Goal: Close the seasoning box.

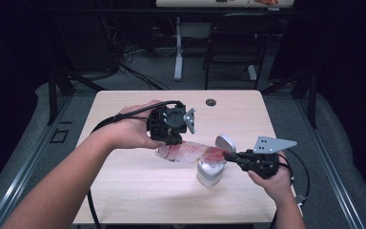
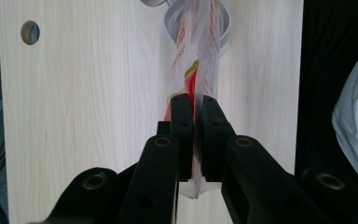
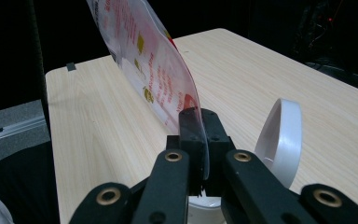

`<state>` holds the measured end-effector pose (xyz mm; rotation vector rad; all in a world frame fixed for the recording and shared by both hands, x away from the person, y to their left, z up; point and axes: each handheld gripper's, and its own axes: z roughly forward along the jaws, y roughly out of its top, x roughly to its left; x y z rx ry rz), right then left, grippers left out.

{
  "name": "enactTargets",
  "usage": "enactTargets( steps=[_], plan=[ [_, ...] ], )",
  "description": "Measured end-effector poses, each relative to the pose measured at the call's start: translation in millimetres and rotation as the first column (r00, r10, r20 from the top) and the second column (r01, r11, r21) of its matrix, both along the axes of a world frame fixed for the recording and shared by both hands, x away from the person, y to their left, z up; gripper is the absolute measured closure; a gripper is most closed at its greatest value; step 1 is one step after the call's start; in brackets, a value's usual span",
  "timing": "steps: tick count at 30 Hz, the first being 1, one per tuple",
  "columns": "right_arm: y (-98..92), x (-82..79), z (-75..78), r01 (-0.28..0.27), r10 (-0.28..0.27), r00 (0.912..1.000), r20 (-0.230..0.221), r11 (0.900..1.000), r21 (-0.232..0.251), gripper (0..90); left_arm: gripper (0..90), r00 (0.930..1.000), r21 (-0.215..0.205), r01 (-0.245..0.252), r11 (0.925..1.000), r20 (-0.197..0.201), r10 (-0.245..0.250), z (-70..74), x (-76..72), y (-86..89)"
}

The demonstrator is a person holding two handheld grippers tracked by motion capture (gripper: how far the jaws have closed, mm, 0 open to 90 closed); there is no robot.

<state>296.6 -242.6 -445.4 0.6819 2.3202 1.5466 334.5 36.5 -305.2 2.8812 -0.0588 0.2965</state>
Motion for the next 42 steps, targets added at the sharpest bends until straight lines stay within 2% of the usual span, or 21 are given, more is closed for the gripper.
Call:
enactTargets(
  steps=[5,15,29,35,42],
  plan=[
    [1.8,-0.8,1.0,-0.006,0.005,1.0000,0.008,1.000,0.008,90.0,86.2,1.0000,0.007,-0.002,1.0000,-0.005,0.003,-5.1,1.6,4.3],
    [5.9,-1.4,3.6,-0.002,0.002,0.9998,0.022,1.000,0.022,90.0,86.3,0.9998,-0.006,-0.007,1.0000,-0.019,0.007,-11.6,2.6,12.8],
    [17.7,1.7,12.3,-0.025,0.024,0.9989,0.041,1.000,0.010,90.0,86.3,0.9986,-0.050,-0.034,0.9982,-0.042,0.032,-28.7,1.1,34.5],
    [26.0,2.6,17.5,-0.046,0.046,0.9977,0.050,0.999,-0.002,90.0,86.4,0.9969,-0.091,-0.057,0.9942,-0.059,0.051,-36.6,3.2,48.1],
    [31.0,5.0,20.5,-0.070,0.070,0.9967,0.041,0.998,0.008,90.0,86.3,0.9962,-0.115,-0.066,0.9911,-0.065,0.059,-44.4,2.9,56.2]
  ],
)
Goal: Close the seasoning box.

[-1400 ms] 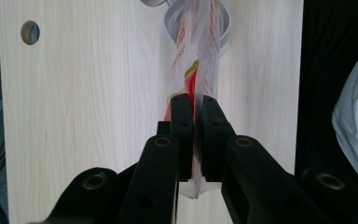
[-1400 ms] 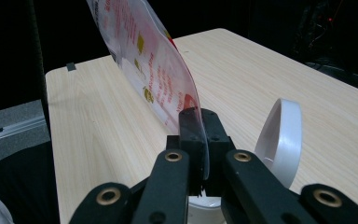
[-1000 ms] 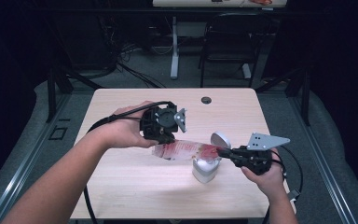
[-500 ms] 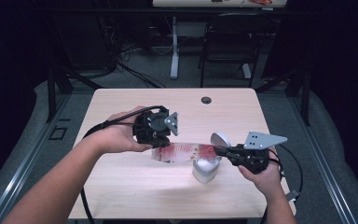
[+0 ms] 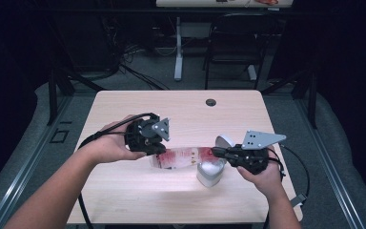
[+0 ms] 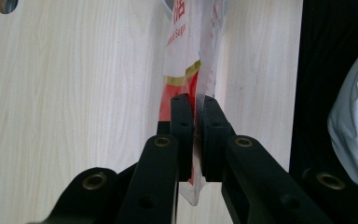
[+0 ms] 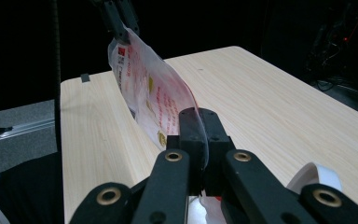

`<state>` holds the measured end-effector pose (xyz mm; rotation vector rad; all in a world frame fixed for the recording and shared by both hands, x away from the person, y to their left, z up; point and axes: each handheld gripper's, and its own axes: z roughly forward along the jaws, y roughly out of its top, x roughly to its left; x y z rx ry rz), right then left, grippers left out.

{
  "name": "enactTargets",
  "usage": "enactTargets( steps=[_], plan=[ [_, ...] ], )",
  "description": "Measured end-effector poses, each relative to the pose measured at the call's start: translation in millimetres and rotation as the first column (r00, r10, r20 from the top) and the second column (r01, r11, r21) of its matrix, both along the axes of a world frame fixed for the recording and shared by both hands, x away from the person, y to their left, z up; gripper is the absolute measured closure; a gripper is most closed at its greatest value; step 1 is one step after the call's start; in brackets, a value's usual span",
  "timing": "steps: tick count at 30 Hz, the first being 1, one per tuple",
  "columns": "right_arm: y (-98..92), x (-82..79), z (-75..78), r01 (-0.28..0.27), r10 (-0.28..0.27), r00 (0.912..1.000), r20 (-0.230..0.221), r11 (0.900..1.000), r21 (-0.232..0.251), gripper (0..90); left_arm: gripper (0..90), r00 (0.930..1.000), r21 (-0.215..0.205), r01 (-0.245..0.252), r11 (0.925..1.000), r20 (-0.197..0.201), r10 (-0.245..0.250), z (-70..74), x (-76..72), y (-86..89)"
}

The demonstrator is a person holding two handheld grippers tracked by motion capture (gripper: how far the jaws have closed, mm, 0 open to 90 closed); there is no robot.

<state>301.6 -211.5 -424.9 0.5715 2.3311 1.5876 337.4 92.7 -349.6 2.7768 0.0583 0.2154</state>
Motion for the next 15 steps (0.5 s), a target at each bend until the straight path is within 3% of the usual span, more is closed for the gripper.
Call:
enactTargets(
  steps=[9,15],
  plan=[
    [11.1,1.9,13.2,-0.018,0.018,0.9998,0.003,0.998,-0.061,90.0,86.1,0.9999,-0.010,-0.012,0.9999,-0.011,0.011,-10.6,1.3,9.1],
    [20.4,4.1,16.4,-0.029,0.029,0.9996,0.001,0.997,-0.071,90.0,85.2,0.9996,-0.027,-0.029,0.9992,-0.006,0.029,-18.3,0.9,17.6]
  ],
)
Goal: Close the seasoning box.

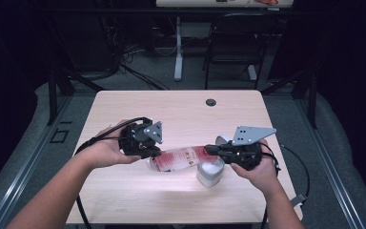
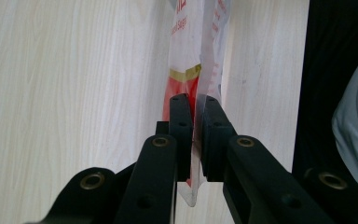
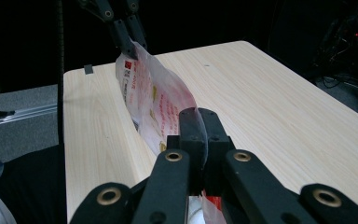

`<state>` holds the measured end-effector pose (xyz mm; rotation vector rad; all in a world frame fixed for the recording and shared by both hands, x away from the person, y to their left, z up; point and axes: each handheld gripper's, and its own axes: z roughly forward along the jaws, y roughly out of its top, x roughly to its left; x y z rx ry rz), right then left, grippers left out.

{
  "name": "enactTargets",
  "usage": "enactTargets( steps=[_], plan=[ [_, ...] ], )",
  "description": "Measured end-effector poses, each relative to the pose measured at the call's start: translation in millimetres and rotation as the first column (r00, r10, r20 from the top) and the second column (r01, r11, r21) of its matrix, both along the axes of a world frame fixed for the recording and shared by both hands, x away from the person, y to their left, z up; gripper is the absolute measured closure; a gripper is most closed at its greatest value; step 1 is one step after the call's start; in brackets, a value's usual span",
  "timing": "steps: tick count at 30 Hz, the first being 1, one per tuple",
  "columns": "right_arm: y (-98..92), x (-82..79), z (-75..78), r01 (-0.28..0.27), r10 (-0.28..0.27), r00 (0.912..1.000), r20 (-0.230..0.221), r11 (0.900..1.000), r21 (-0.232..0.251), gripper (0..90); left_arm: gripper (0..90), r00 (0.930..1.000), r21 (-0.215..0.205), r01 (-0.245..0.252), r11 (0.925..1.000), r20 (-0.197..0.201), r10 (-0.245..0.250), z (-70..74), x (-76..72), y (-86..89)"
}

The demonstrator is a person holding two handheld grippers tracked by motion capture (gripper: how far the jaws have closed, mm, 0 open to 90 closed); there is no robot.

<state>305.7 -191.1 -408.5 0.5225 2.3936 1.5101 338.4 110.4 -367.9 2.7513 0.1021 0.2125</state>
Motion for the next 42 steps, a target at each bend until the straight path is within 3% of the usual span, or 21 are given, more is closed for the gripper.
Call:
enactTargets(
  steps=[14,25,31,33,42],
  plan=[
    [15.0,1.6,5.3,0.001,-0.001,0.9999,0.014,0.999,-0.035,90.0,79.8,0.9994,-0.028,-0.035,0.9990,-0.006,0.034,-15.9,0.9,7.8],
    [21.3,2.2,7.2,0.005,-0.004,0.9999,0.013,0.999,-0.043,90.0,74.8,0.9994,-0.023,-0.033,0.9992,0.004,0.033,-21.0,2.5,-6.7],
    [21.9,2.1,5.6,0.000,0.001,0.9999,0.014,0.999,-0.044,90.0,83.9,0.9998,-0.014,-0.008,0.9999,-0.018,0.007,-26.5,3.6,-9.9],
    [22.0,2.3,4.8,0.001,-0.001,0.9999,0.012,0.999,-0.040,90.0,86.0,0.9999,-0.016,-0.009,0.9998,-0.008,0.009,-27.3,4.8,-9.3],
    [18.7,3.4,-1.2,-0.028,0.029,0.9994,-0.018,1.000,0.009,82.8,88.5,0.9999,-0.012,0.003,0.9999,-0.010,-0.004,-31.7,4.8,-9.2]
  ],
)
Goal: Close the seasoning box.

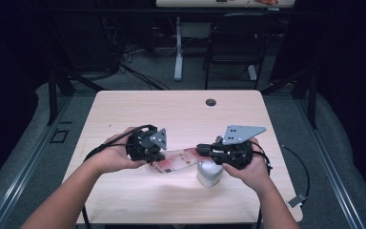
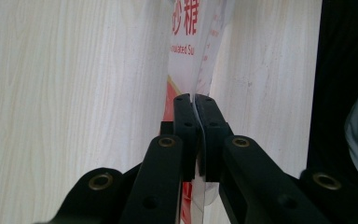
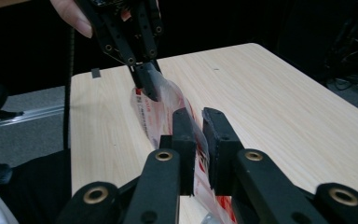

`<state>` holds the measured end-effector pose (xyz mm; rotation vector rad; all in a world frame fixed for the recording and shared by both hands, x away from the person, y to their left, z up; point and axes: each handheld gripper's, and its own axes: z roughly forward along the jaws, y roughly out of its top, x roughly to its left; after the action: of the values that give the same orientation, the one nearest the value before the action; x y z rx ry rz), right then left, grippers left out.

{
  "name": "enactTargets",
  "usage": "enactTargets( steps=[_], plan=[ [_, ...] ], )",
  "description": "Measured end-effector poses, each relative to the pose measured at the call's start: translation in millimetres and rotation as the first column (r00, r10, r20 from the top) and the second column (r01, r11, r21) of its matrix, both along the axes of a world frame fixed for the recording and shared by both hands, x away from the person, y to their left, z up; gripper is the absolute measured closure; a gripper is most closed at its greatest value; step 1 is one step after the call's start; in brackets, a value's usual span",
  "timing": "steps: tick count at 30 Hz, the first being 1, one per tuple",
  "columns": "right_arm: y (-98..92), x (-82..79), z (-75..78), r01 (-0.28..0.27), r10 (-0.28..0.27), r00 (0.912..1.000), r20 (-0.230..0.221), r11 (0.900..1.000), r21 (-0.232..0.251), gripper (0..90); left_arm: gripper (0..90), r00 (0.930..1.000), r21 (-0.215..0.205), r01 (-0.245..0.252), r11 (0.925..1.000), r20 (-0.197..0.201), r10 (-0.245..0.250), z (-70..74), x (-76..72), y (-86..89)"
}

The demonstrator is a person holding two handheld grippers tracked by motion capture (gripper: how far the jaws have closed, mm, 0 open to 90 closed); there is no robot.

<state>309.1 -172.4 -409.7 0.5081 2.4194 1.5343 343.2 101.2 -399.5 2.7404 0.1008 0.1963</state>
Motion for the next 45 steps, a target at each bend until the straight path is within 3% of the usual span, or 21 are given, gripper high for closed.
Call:
enactTargets(
  steps=[17,28,32,37,45],
  plan=[
    [-29.1,2.7,-32.1,0.058,-0.056,0.9971,-0.052,0.997,0.053,75.5,88.5,1.0000,-0.003,-0.003,1.0000,-0.008,0.003,-1.1,0.9,0.1],
    [-41.2,6.8,-50.8,0.106,-0.103,0.9908,-0.087,0.994,0.023,73.8,88.4,0.9998,-0.004,-0.009,1.0000,-0.015,0.009,-2.8,2.0,1.6],
    [-43.4,10.4,-59.4,0.127,-0.126,0.9864,-0.106,0.992,0.002,77.9,88.4,0.9999,-0.002,-0.008,1.0000,-0.012,0.008,-3.2,1.6,2.4],
    [-46.9,11.6,-61.7,0.122,-0.117,0.9855,-0.123,0.992,0.034,82.4,88.4,0.9997,-0.007,-0.015,0.9999,-0.021,0.015,-4.0,2.2,4.2],
    [-41.6,9.6,-55.4,0.125,-0.125,0.9884,-0.087,0.992,-0.009,85.9,88.5,0.9997,-0.008,-0.017,0.9998,-0.019,0.017,-5.9,2.7,7.1]
  ],
)
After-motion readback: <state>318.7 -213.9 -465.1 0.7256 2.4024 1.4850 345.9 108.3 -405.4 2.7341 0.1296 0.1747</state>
